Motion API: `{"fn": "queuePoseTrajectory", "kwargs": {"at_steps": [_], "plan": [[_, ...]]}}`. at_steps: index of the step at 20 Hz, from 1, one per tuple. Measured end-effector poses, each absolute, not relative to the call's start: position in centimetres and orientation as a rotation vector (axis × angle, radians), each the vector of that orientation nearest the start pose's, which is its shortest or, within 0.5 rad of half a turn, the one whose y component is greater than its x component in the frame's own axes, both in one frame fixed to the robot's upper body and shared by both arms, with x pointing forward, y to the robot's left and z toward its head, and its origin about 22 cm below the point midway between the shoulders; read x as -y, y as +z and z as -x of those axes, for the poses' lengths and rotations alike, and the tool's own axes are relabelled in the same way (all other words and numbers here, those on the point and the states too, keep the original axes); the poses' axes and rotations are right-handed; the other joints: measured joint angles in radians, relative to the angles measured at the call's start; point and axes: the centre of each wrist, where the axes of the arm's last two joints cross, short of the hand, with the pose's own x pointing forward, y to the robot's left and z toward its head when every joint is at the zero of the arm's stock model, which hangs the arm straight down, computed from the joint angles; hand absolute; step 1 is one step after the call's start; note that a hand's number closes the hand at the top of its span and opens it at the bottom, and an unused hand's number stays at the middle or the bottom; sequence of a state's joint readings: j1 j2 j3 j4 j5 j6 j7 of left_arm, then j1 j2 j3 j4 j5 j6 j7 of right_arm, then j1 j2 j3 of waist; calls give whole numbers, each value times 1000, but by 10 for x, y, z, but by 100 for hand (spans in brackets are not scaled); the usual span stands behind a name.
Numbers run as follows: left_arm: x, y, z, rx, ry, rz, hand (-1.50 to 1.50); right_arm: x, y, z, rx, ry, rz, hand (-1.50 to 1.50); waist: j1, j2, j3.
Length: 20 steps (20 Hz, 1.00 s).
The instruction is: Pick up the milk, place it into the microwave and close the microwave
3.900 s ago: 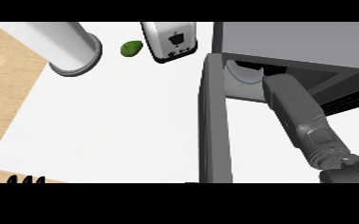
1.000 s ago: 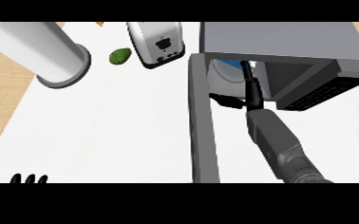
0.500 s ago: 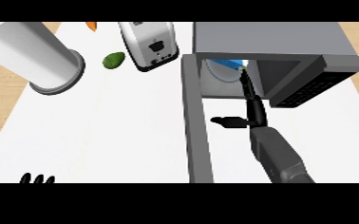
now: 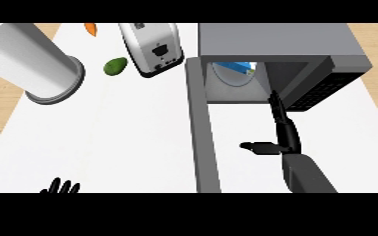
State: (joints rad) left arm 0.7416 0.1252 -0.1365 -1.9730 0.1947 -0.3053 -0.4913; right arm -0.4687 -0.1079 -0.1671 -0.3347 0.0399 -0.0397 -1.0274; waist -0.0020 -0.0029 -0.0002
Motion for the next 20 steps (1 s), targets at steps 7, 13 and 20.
{"fn": "queuePoseTrajectory", "kwargs": {"at_steps": [7,13,20], "plan": [[-248,-13,-83,1728,-93,346,-150,304,-143,-250,1816,82,137,150,-12,-2,-1],[-222,-19,-104,1706,-268,373,150,341,-141,-219,1815,32,181,-150,-10,-1,-1],[-184,-26,-141,1701,-338,373,150,393,-124,-185,1810,-53,214,-150,-9,1,0]]}}
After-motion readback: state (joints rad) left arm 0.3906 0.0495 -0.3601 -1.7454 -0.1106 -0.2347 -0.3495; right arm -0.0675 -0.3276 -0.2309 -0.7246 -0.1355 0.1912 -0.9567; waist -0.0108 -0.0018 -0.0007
